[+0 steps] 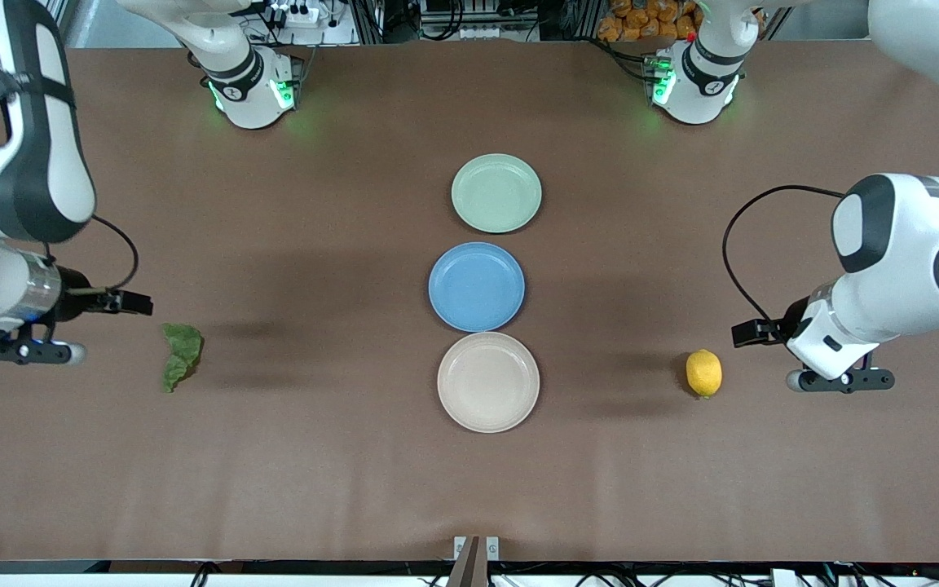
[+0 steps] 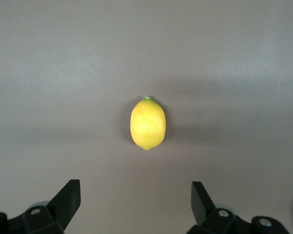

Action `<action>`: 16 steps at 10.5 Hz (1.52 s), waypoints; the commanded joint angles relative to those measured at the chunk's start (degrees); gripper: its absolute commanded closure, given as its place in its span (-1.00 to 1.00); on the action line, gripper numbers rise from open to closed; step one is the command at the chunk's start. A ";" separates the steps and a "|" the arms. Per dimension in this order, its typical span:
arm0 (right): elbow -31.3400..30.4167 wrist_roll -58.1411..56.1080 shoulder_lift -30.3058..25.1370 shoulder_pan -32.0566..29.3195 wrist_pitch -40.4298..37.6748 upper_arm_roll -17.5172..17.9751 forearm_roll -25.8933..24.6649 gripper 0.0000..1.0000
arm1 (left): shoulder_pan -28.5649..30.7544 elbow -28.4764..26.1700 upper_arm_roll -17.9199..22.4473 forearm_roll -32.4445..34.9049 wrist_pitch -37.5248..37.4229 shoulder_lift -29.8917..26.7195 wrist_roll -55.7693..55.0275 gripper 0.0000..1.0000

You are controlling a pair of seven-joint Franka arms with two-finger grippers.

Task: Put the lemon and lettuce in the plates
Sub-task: 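Lower and close the right gripper on the lettuce while the left grasps the lemon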

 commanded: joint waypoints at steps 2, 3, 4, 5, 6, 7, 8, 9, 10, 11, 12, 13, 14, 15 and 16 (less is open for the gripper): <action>1.14 -1.26 7.62 -1.83 5.76 0.64 -0.36 -1.00 | -1.14 -0.36 -0.12 1.46 5.22 3.24 -2.64 -1.00; 1.14 -1.69 9.91 -3.05 8.40 0.72 -0.27 -1.00 | -1.22 -0.36 -0.12 1.46 6.54 4.29 -2.64 -1.00; 1.14 -3.78 12.02 -4.28 11.03 0.72 0.08 -1.00 | -1.83 -0.36 -0.12 1.46 8.29 5.87 -2.73 -1.00; 1.22 -6.24 13.70 -5.34 12.97 0.81 0.34 -1.00 | -1.84 -0.45 -0.12 1.46 10.23 7.62 -2.64 -1.00; 1.22 -7.22 14.41 -5.52 13.51 0.81 0.34 -1.00 | -1.84 -0.45 -0.12 1.46 11.55 8.68 -2.64 -1.00; 1.22 -7.23 14.85 -5.44 13.95 0.81 0.34 -1.00 | -1.84 -0.45 -0.12 1.46 12.09 9.57 -2.64 -1.00; 1.22 -7.23 15.64 -5.44 14.66 0.81 0.34 -1.00 | -1.93 -0.45 -0.12 1.46 12.70 10.18 -2.64 -1.00; 1.14 -7.23 16.26 -5.35 15.53 0.81 0.34 -1.00 | -1.93 -0.53 -0.12 1.46 13.49 10.89 -2.64 -1.00; 1.14 -7.23 16.78 -5.17 16.32 0.81 0.43 -1.00 | -1.93 -1.32 -0.12 1.46 14.89 11.33 -2.64 -1.00; 1.14 -7.15 17.31 -5.00 16.85 0.81 0.43 -1.00 | -1.93 -2.80 -0.12 1.54 17.43 11.77 -2.64 -1.00; 1.05 -7.15 17.66 -4.82 17.47 0.81 0.43 -1.00 | -2.01 -4.04 -0.03 1.63 19.71 12.21 -2.73 -1.00; 1.05 -7.15 18.36 -4.73 17.82 0.90 0.43 -1.00 | -2.36 -4.83 0.05 2.24 21.39 12.73 -2.73 -1.00; 1.05 -7.15 18.98 -4.73 18.00 0.90 0.43 -1.00 | -2.28 -5.10 0.05 3.12 22.36 13.52 -2.73 -1.00; 0.87 -7.06 19.77 -4.73 18.35 0.90 0.78 -1.00 | -2.28 -5.37 0.05 3.21 22.72 13.79 -2.73 -1.00; 0.35 -7.06 20.21 -4.56 18.70 0.90 2.52 -1.00 | -2.28 -5.54 0.05 3.39 23.07 14.14 -2.73 -1.00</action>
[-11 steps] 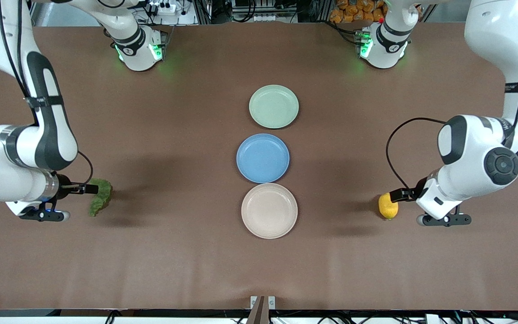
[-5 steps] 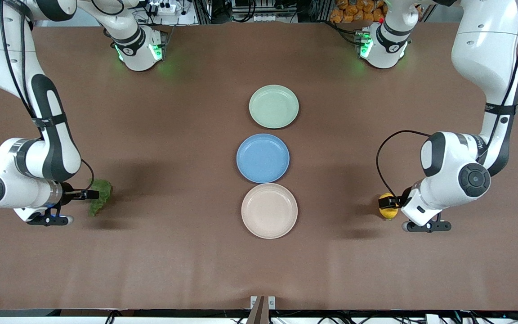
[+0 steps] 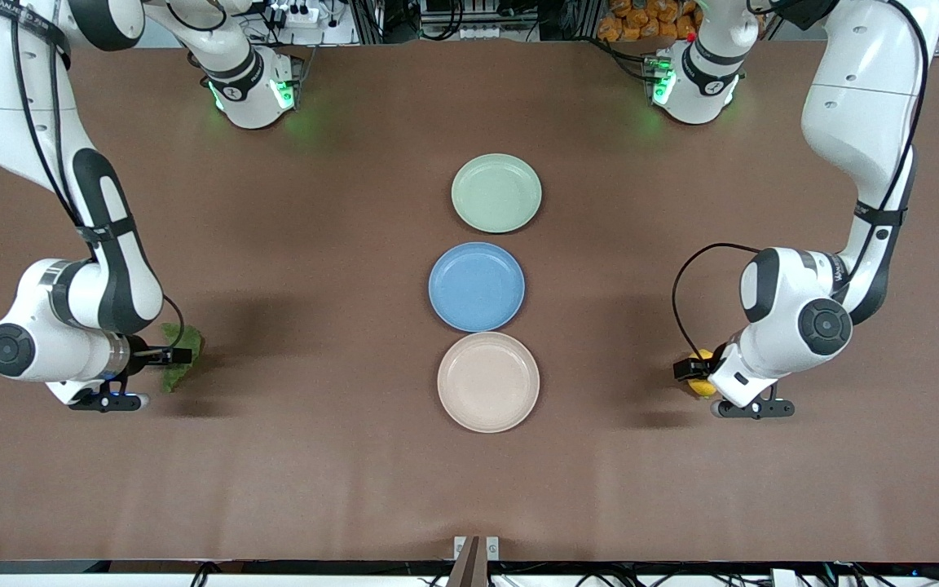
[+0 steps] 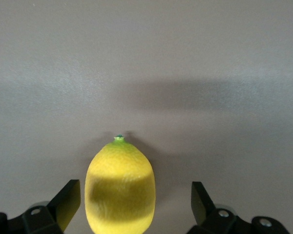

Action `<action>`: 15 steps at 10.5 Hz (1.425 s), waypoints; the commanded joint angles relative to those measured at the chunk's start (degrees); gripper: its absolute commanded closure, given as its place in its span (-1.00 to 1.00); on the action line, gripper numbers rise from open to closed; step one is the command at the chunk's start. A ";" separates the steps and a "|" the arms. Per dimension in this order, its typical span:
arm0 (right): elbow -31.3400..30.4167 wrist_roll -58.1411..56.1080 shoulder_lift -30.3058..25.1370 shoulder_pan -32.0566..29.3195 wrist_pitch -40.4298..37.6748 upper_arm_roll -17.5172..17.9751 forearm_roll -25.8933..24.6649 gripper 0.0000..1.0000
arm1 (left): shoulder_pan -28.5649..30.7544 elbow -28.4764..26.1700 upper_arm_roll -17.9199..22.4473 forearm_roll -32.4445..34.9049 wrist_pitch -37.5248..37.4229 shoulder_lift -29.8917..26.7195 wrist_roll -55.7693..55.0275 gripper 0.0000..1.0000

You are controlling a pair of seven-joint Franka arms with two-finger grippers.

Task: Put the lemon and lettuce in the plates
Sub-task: 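Lower and close the right gripper on the lettuce while the left grasps the lemon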

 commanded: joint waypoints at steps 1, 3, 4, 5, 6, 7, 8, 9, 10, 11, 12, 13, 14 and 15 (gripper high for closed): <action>-0.03 -0.65 1.61 0.17 1.03 0.13 2.62 -1.00 | -0.26 -1.04 0.14 1.89 2.12 0.42 -1.73 -1.00; -0.30 -0.83 1.88 0.17 1.39 0.13 2.63 -1.00 | -0.35 -1.48 0.23 2.06 4.14 1.30 -1.73 -1.00; -0.47 -0.83 2.57 0.26 1.47 0.13 2.63 -1.00 | -0.26 -1.83 0.23 3.28 5.11 1.83 -1.73 -1.00; -0.82 -0.83 2.58 0.35 2.00 0.13 2.63 -1.00 | -0.18 -1.92 0.23 3.82 5.90 2.18 -1.73 -1.00; -0.74 -0.83 2.58 0.26 2.09 0.22 2.63 -1.00 | -0.17 -1.92 0.32 3.82 6.61 2.71 -1.73 -1.00; -0.74 -0.83 2.58 0.00 2.18 0.22 2.63 -0.20 | -0.26 -2.18 0.32 3.91 7.66 3.06 -1.73 -1.00; -0.74 -0.83 2.49 -0.09 2.18 0.31 2.71 0.83 | -0.18 -2.71 0.32 3.91 8.80 3.24 -1.73 -1.00; -0.74 -0.83 2.49 -0.09 2.09 0.31 3.50 1.00 | -0.17 -2.89 0.32 3.91 9.51 3.50 -1.73 -1.00; -0.83 -0.91 2.49 -0.09 1.92 0.31 3.59 1.00 | -0.17 -2.97 0.32 3.91 9.77 3.77 -1.73 -1.00; -0.74 -0.83 2.40 -0.09 1.65 0.31 3.59 1.00 | -0.17 -3.06 0.32 3.91 10.39 3.86 -1.73 -1.00; -0.74 -0.83 2.06 -0.01 1.39 0.31 3.59 1.00 | -0.17 -3.06 0.32 3.91 10.48 3.86 -1.73 -1.00; -0.74 -0.83 1.79 0.17 0.87 0.31 3.59 1.00 | -0.17 -3.15 0.32 3.91 10.57 3.86 -1.73 -1.00; -0.74 -0.74 1.18 0.17 0.16 0.66 3.59 1.00 | -0.17 -3.06 0.32 3.91 10.57 3.86 -1.73 -1.00; -0.74 -0.74 0.39 0.17 -1.06 0.75 3.68 1.00 | 0.00 -3.15 0.32 3.91 10.57 3.86 -1.64 -1.00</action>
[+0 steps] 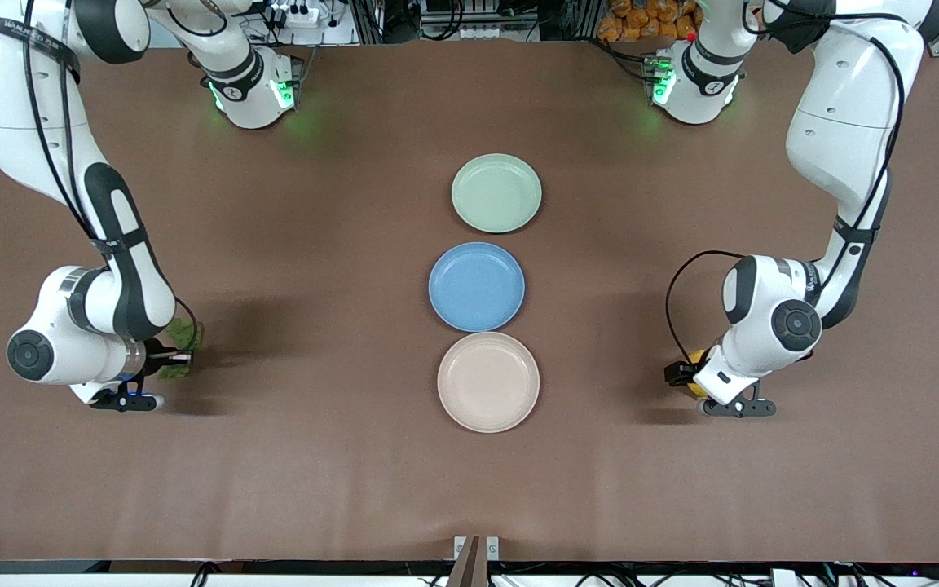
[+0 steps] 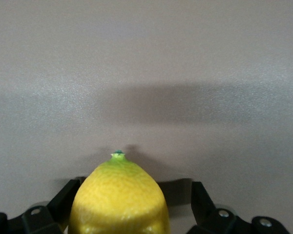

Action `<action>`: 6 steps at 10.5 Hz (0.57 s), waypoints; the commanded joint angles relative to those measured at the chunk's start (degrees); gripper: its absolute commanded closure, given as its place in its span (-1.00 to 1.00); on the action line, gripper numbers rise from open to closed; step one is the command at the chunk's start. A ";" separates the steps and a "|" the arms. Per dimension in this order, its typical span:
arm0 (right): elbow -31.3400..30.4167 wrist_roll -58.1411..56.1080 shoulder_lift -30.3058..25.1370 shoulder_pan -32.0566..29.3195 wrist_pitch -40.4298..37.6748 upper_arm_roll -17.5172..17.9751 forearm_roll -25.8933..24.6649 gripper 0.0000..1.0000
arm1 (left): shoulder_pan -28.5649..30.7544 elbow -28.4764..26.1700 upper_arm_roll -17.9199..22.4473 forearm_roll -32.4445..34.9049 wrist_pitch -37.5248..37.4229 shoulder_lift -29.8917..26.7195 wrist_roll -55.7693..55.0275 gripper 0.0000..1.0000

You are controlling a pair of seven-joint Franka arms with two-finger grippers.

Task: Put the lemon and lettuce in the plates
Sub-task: 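Lift the lettuce with the right gripper toward the pale green plate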

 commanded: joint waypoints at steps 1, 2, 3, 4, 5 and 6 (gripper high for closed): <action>-1.76 -1.00 -3.17 -0.06 -3.54 0.58 1.30 1.00 | 0.11 -0.89 0.14 1.71 1.43 -0.03 -1.55 -1.00; -5.68 -0.91 -6.32 -0.14 -2.42 1.19 1.83 1.00 | 0.11 -1.24 0.14 1.80 1.43 -0.03 -1.38 -1.00; -10.25 -0.91 -9.48 -0.06 -0.15 1.37 3.75 1.00 | 0.02 -1.41 0.14 1.80 1.35 -0.12 -1.37 -1.00; -13.95 -0.91 -12.12 0.12 1.61 1.37 4.46 1.00 | 0.02 -1.85 0.14 1.80 1.43 -0.20 -1.37 -1.00; -16.42 -0.91 -14.33 0.12 1.63 1.46 4.47 1.00 | 0.02 -1.94 0.14 1.80 1.35 -0.21 -1.29 -0.93; -19.14 -0.91 -16.78 0.12 1.72 1.54 4.55 1.00 | 0.19 -1.94 0.14 1.80 1.34 -0.21 -0.94 -0.80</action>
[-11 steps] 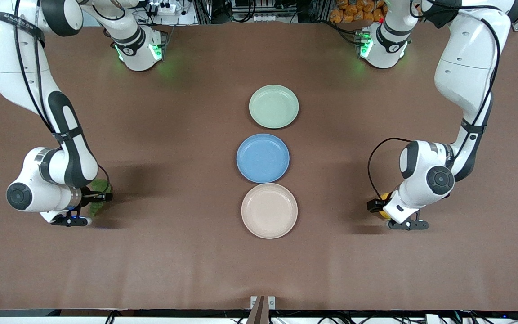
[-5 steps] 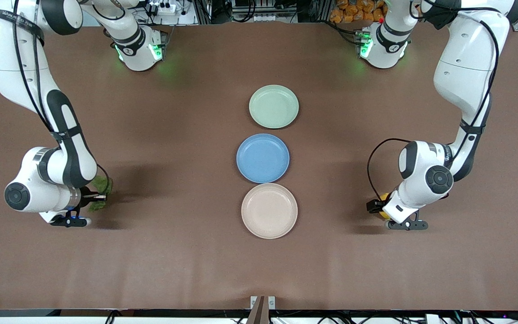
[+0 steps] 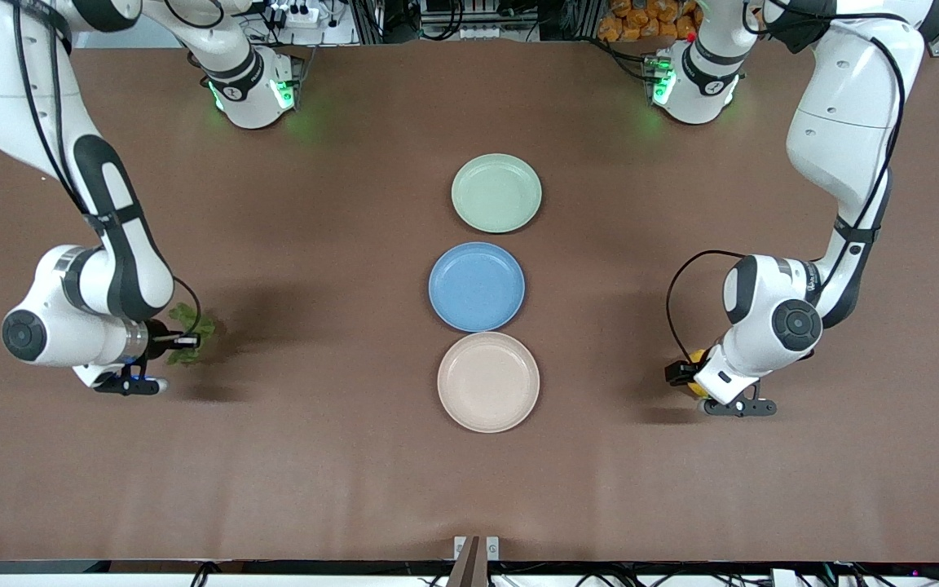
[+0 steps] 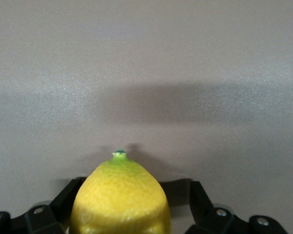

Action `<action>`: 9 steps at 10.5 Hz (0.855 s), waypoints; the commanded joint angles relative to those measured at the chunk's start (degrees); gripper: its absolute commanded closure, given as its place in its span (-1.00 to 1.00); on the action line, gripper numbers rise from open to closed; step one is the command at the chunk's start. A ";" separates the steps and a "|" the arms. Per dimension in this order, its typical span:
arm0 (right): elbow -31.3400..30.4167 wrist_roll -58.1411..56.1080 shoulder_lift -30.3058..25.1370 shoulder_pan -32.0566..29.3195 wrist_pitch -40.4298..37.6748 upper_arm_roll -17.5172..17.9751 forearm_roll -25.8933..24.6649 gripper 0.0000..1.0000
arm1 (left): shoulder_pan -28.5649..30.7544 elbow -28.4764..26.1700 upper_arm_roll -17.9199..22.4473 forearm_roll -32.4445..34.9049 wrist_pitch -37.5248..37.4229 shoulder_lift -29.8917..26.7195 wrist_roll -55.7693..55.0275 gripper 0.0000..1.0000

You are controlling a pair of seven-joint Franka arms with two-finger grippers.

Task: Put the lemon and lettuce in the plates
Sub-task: 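Lift the lettuce with the right gripper toward the pale green plate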

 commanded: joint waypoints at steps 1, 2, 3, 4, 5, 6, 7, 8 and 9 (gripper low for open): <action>-9.80 -0.91 -8.41 -0.03 1.56 0.23 1.39 1.00 | 0.13 -1.65 0.09 1.69 1.33 -0.20 -0.85 -0.58; -11.82 -0.91 -10.17 -0.03 1.56 0.23 2.09 1.00 | 0.21 -1.74 0.09 1.69 1.24 -0.20 -0.76 -0.45; -13.32 -0.91 -11.93 -0.03 1.13 0.23 2.45 1.00 | 0.21 -1.65 0.09 1.69 1.07 -0.28 -0.67 -0.33; -14.29 -0.74 -12.99 0.15 0.86 0.31 2.54 1.00 | 0.30 -1.57 0.09 1.69 0.98 -0.37 -0.50 -0.21; -14.65 -0.13 -13.44 0.67 0.77 0.31 2.54 1.00 | 0.39 -1.57 0.26 1.69 0.98 -0.55 0.20 -0.15; -14.65 0.05 -13.44 1.55 0.77 0.31 3.41 1.00 | 0.48 -1.57 0.26 1.69 0.89 -0.64 0.38 -0.12; -14.74 0.06 -13.79 2.34 0.25 0.23 6.64 1.00 | 0.48 -1.30 0.35 1.69 0.46 -0.72 0.38 -0.08; -14.74 0.93 -14.31 3.65 -0.37 0.23 8.41 1.00 | 0.39 -0.87 0.44 1.69 -1.03 -1.07 0.47 -0.07; -14.74 4.50 -14.84 5.41 -0.55 0.23 8.51 1.00 | 0.39 -0.86 0.44 1.69 -2.35 -1.86 0.38 -0.06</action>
